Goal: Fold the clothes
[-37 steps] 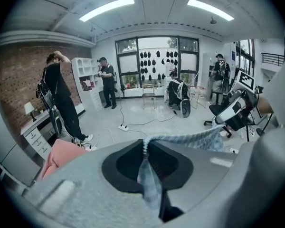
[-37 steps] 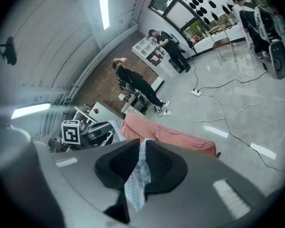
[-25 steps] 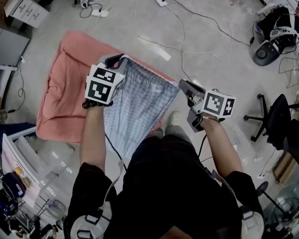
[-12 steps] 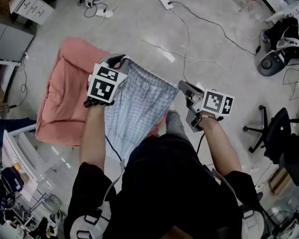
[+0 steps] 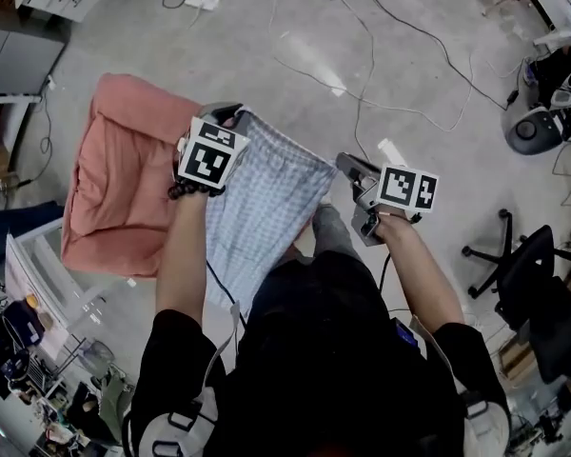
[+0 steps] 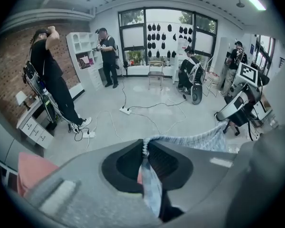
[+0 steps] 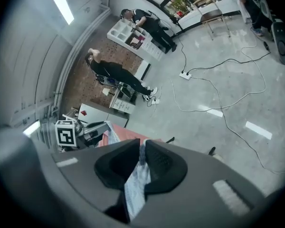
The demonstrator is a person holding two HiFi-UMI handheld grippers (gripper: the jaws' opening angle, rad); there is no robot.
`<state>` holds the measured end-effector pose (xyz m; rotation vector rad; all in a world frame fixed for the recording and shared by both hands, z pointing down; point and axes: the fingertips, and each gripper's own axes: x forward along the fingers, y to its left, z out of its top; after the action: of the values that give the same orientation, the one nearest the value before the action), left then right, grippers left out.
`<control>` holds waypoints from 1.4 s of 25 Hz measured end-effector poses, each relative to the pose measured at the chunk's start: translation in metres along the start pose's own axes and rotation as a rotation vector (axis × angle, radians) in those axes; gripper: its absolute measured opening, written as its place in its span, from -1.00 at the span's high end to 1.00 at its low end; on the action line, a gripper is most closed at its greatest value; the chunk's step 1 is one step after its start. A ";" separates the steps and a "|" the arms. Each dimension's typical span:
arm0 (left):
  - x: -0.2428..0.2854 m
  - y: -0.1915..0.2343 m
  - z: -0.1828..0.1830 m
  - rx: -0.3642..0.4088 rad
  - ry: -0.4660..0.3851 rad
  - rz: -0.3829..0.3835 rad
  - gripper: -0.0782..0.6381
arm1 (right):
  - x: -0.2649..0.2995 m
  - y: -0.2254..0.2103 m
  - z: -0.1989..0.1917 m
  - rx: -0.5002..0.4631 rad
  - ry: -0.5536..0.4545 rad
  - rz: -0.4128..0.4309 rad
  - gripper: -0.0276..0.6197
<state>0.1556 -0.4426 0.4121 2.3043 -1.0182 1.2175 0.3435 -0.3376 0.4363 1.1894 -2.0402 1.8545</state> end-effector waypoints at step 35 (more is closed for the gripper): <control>0.153 -0.005 -0.137 -0.061 0.325 -0.089 0.66 | 0.132 -0.137 -0.061 0.253 0.180 -0.087 0.78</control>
<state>0.1379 -0.4258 0.6165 1.9961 -0.8165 1.4425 0.3147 -0.3329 0.6340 1.0978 -1.6734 2.1381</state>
